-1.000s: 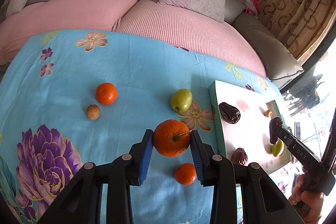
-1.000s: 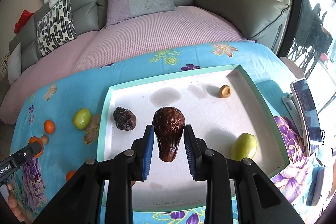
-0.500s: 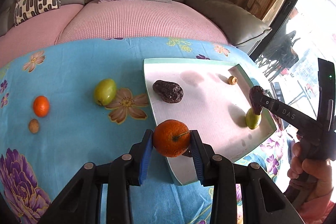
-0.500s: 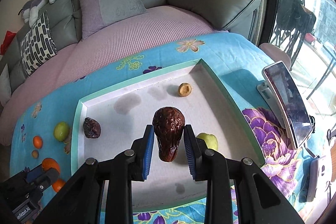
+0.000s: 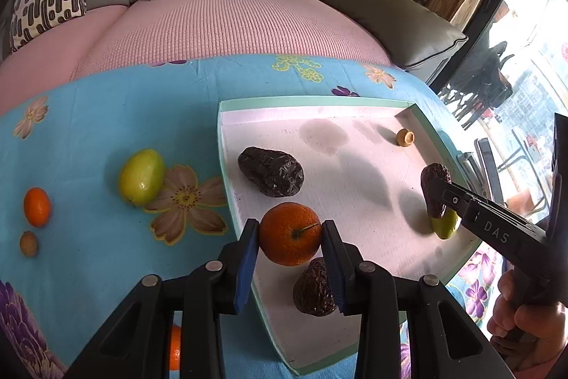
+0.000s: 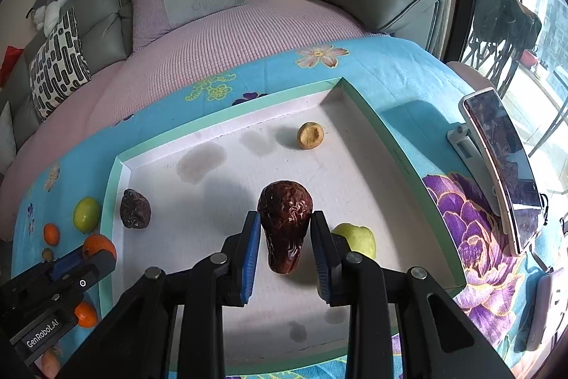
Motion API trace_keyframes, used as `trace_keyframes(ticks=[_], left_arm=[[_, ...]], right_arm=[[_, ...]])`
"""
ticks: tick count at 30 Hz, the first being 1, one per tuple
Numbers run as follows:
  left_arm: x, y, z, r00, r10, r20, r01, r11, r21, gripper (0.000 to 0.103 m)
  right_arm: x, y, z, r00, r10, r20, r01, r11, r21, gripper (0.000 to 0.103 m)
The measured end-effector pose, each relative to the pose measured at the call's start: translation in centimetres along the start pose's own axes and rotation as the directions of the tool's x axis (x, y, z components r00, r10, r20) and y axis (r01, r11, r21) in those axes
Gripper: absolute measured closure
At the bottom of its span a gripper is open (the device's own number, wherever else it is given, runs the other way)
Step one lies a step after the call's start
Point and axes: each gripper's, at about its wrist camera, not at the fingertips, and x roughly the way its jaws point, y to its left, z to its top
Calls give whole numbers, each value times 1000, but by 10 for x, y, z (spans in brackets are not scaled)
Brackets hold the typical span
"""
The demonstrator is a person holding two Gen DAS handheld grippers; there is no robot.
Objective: Organize fruits
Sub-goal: 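Carry the date in the right tool while the left tool carries the tangerine over the tray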
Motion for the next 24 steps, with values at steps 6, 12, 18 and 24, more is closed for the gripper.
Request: trace_keyframes(ticks=[6, 12, 18, 24], left_arm=[[12, -4, 4, 1000, 11, -22, -10, 1000, 16, 65], [21, -7, 5, 999, 23, -41, -22, 999, 26, 65], [33, -7, 2, 997, 37, -73, -35, 999, 24, 65], [39, -9, 1, 995, 37, -91, -35, 999, 25, 65]], right_arm=[[7, 1, 0, 1000, -4, -16, 4, 1000, -8, 73], [14, 2, -1, 999, -10, -34, 9, 1000, -17, 73], [18, 5, -2, 999, -14, -43, 12, 999, -31, 73], [19, 6, -2, 999, -16, -45, 15, 999, -41, 73]])
